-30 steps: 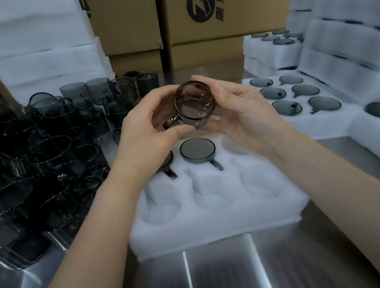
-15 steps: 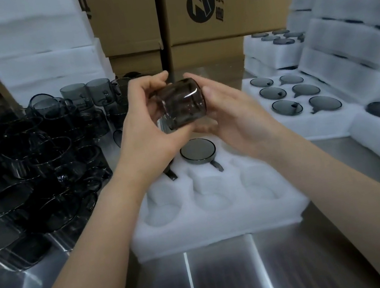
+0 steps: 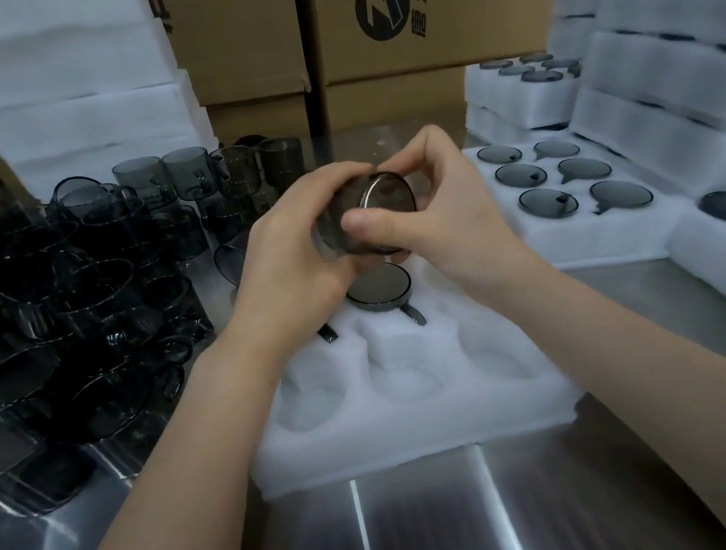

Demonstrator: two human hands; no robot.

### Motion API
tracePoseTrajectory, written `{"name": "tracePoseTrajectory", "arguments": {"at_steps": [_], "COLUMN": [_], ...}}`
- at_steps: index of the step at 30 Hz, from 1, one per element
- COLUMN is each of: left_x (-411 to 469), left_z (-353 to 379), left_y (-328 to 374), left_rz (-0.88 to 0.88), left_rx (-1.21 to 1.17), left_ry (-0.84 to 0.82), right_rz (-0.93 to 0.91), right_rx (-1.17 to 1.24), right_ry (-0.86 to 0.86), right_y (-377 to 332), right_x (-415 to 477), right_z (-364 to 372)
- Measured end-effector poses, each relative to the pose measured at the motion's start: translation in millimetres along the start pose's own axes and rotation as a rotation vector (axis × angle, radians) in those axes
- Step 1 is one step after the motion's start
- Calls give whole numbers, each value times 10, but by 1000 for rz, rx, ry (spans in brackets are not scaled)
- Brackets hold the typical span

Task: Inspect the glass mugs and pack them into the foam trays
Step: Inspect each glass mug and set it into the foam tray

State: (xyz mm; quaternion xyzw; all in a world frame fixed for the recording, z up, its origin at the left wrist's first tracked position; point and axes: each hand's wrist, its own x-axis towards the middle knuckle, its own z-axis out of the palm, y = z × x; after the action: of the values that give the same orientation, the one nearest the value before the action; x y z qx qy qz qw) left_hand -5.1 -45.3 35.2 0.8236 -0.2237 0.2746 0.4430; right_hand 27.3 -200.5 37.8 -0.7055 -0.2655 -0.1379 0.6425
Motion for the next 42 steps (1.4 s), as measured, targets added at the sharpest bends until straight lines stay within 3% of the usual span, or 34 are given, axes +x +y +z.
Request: {"name": "tracePoseTrajectory", "arguments": {"at_steps": [4,8,15,18,27,33,36,39,42], "left_x": [6,6,10,7,2,5,17,17,2], "left_z": [11,12,-11,-14,7,37,28,9,-15], "left_y": [10,-10,-90,-83,-50,-44,-41,-64,-58], "left_rz": [27,23,-131,-141,-29,-20,-90,-139,-130], "left_rx": [53,26,-148,-148,26,63,-19,-130,-170], "left_ry": [-32,-45,99,82,-6,-41,87,225,191], "right_rz": [-3,88,171,152,23,59,87,153,219], "right_rx": [43,244,537,460,79,123,223,184,75], "right_ry": [78,80,-240,-241,23,150,186,94,-92], "right_y": [-57,-61,-26,-7,-34,-27,-4,21,50], "right_x": [-13,12,73,76,12,37,65,80,53], "right_z": [-1,-29,-94,-92,-15,-30,-55,-57,-29]}}
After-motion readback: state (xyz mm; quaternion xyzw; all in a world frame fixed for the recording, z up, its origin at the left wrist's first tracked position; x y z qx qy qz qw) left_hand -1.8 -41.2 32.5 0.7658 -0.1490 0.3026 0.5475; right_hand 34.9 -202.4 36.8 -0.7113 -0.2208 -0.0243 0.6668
